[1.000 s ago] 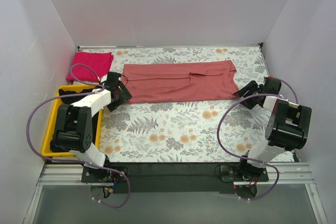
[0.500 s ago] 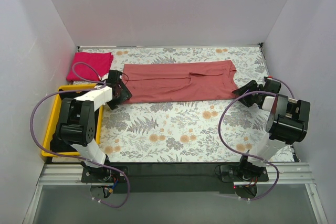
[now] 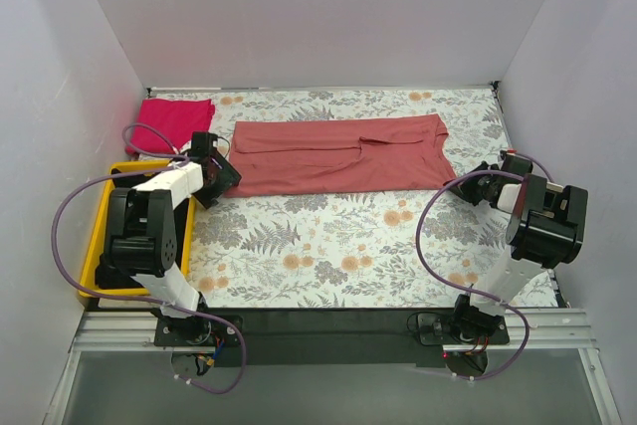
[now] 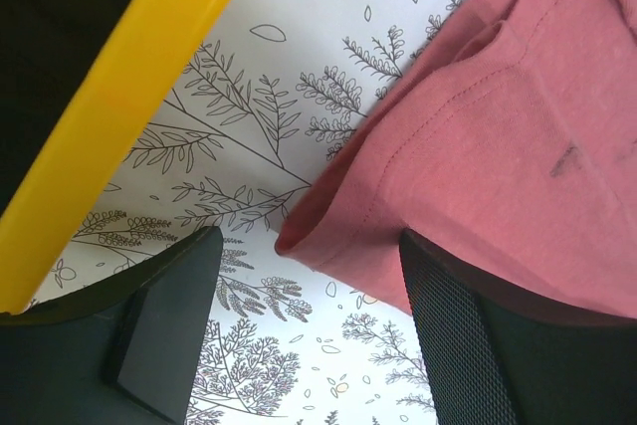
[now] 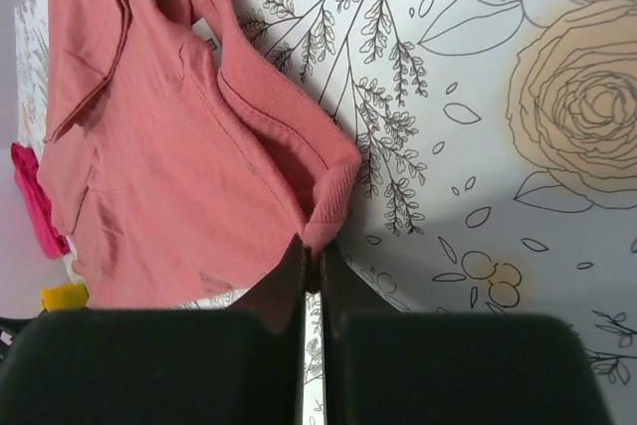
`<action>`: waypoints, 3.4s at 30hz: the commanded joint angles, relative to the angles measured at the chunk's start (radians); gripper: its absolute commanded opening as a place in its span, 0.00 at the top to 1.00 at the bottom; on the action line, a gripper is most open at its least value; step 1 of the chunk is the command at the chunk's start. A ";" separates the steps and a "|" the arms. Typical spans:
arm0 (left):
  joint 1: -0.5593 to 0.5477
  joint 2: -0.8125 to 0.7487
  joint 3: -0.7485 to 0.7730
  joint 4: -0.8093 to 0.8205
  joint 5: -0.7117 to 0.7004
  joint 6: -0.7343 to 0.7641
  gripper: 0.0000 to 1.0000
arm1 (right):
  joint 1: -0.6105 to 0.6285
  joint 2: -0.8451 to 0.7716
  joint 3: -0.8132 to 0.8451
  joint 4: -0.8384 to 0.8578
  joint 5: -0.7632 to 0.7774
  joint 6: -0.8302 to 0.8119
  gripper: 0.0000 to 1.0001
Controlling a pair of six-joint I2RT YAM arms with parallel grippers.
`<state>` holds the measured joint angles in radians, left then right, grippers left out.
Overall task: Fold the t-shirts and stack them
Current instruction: Fold the tshirt
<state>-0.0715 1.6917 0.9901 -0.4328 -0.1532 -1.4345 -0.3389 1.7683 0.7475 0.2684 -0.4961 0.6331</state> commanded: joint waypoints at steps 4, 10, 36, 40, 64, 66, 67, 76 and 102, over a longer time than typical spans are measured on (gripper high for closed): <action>0.012 -0.024 -0.001 0.012 0.055 -0.030 0.32 | -0.012 0.017 -0.019 -0.012 0.002 -0.029 0.99; 0.012 -0.010 -0.056 0.035 0.119 -0.050 0.41 | -0.020 0.016 -0.017 -0.012 -0.010 -0.026 0.99; -0.005 -0.495 -0.390 -0.132 0.288 -0.150 0.62 | -0.167 -0.125 0.156 -0.466 0.294 -0.210 0.80; -0.005 -0.506 -0.280 -0.162 0.207 -0.028 0.46 | -0.112 -0.184 0.206 -0.495 0.301 -0.213 0.59; -0.274 -0.126 0.085 -0.050 0.374 0.848 0.47 | 0.497 -0.291 0.276 -0.620 0.191 -0.371 0.43; -0.275 -0.089 0.103 -0.067 0.405 0.891 0.47 | 0.526 -0.299 0.257 -0.624 0.194 -0.385 0.43; -0.275 -0.078 0.108 -0.072 0.411 0.902 0.46 | 0.547 -0.303 0.236 -0.626 0.195 -0.392 0.43; -0.280 0.025 0.150 -0.130 0.483 0.957 0.60 | 0.597 -0.306 0.161 -0.632 0.186 -0.400 0.43; -0.300 0.072 0.173 -0.069 0.458 0.996 0.62 | 0.598 -0.297 0.112 -0.629 0.214 -0.409 0.43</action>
<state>-0.3687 1.7958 1.1358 -0.5266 0.3176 -0.4622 0.2558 1.4837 0.8688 -0.3668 -0.2832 0.2348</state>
